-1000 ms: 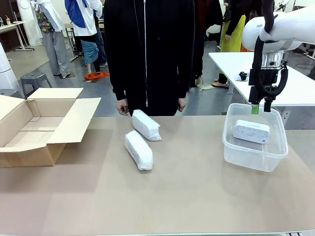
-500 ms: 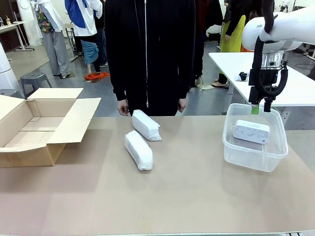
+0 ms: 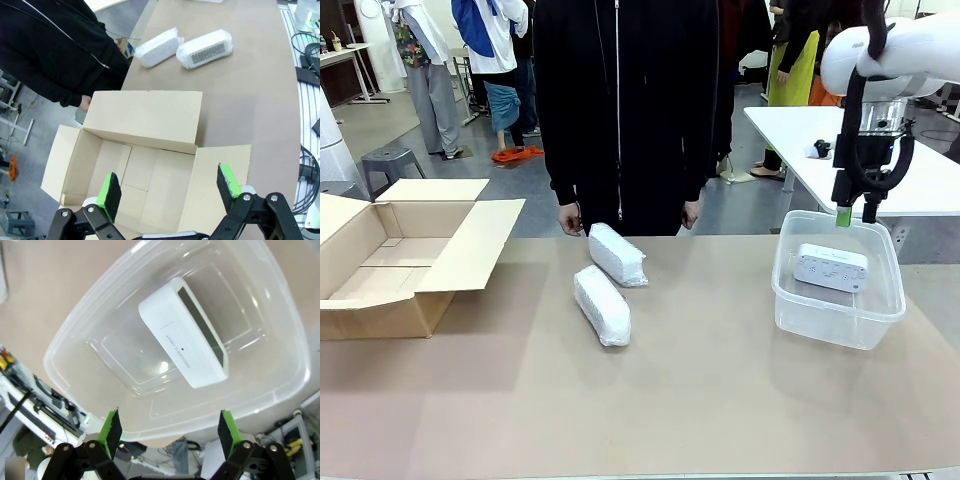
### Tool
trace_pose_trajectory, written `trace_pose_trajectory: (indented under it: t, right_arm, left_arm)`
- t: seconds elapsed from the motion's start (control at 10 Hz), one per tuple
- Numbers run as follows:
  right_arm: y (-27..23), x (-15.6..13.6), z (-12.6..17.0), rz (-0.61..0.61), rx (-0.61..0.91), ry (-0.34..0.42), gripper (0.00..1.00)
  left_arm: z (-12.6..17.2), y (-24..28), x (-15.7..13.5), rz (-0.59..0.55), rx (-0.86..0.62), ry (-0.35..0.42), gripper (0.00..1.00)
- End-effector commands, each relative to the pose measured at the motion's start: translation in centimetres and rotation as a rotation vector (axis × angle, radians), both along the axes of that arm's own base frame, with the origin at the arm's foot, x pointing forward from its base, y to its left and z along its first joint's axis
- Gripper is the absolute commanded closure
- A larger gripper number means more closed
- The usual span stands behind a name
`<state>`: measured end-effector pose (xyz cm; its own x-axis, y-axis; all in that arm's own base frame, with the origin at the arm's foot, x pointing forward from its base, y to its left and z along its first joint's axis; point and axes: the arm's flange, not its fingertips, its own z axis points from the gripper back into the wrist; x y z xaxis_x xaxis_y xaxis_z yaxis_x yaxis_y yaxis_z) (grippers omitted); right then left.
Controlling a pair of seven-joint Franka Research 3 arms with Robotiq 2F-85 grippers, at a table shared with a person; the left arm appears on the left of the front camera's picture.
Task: Separate and place wrapped and unwrapped clocks.
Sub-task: Pick up the Digital clock indicated by the person.
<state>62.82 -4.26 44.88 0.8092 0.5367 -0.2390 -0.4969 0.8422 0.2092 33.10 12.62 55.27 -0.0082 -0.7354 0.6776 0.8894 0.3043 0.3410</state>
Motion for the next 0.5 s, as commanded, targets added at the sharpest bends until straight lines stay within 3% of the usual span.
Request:
trace_pose_trajectory:
  t: [0.0,0.4]
  right_arm:
    - [-2.1,-0.4,1.0,-0.08,0.075,-0.056,0.0]
    - [-1.9,-1.1,2.6,-0.052,0.147,-0.117,0.0]
  left_arm:
    - [0.0,0.2,0.1,-0.018,-0.01,-0.02,0.0]
    - [0.0,0.2,0.1,-0.018,-0.01,-0.02,0.0]
